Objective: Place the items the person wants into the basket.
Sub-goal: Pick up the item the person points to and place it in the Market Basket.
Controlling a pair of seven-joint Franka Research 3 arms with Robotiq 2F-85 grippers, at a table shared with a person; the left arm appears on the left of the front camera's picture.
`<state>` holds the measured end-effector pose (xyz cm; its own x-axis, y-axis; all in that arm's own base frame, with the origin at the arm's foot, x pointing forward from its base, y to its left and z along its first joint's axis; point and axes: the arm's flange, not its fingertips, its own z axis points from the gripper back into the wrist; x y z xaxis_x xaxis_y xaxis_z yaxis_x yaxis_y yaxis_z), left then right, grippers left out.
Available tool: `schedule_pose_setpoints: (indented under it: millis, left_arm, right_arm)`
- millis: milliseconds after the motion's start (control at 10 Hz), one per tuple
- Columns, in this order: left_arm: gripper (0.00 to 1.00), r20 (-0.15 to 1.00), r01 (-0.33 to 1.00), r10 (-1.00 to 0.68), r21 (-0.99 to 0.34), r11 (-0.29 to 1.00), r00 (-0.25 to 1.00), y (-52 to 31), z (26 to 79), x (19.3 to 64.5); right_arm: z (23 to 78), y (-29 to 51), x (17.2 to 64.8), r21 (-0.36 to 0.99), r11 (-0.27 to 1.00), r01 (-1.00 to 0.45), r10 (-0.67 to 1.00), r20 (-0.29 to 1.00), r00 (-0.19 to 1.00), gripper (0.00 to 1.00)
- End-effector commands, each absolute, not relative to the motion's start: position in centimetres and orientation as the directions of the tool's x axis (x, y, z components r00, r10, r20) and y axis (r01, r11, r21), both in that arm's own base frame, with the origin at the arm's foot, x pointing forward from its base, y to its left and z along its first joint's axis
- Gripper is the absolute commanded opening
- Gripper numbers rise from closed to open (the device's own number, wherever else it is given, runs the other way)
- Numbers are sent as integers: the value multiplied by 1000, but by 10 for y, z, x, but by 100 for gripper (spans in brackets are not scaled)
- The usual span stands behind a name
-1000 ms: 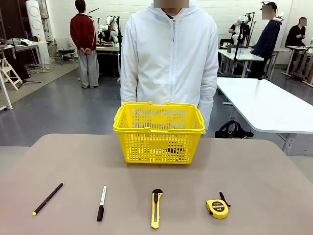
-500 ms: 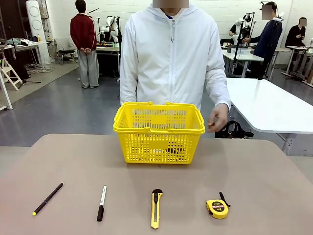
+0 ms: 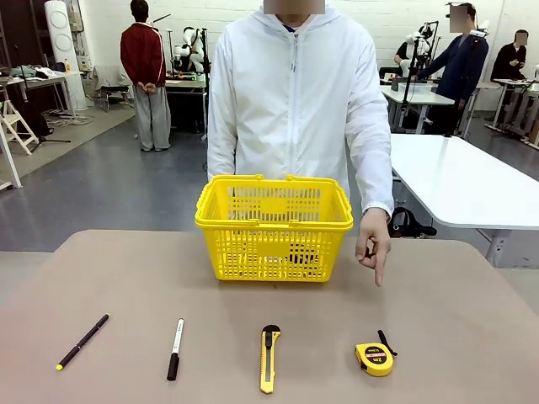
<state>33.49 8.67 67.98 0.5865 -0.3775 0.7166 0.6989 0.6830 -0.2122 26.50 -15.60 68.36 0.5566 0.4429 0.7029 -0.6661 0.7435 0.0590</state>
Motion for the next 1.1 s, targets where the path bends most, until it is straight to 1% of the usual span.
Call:
schedule_pose_setpoints:
  millis: [0, 200, 300, 500, 700, 800, 900, 1000]
  left_arm:
    - [100, 727, 714, -382, -210, 667, 570, 88, 679, 335]
    - [100, 727, 714, -382, -210, 667, 570, 88, 679, 335]
    - [100, 727, 714, -382, -210, 667, 570, 88, 679, 335]
    - [100, 727, 714, -382, -210, 667, 570, 88, 679, 335]
    - [100, 727, 714, -382, -210, 667, 570, 88, 679, 335]
    - [100, 727, 714, -382, -210, 667, 570, 88, 679, 335]
    - [100, 727, 714, -382, -210, 667, 570, 88, 679, 335]
    - [100, 727, 714, -382, -210, 667, 570, 88, 679, 335]
  right_arm:
    - [680, -153, 264, 56, 741, -669, 442, 710, 549, 100]
    - [684, -156, 265, 59, 743, -666, 443, 703, 557, 100]
    - [682, -113, 281, 10, 697, -717, 568, 603, 561, 100]
    - [676, -40, 320, 2, 659, -752, 687, 406, 603, 100]
    - [644, 32, 367, 19, 698, -716, 695, 220, 684, 100]
    - [616, 58, 377, 9, 727, -687, 679, 148, 720, 100]
    - [588, 79, 389, -17, 755, -655, 652, 118, 749, 100]
    - [558, 94, 399, -72, 790, -608, 612, 109, 783, 100]
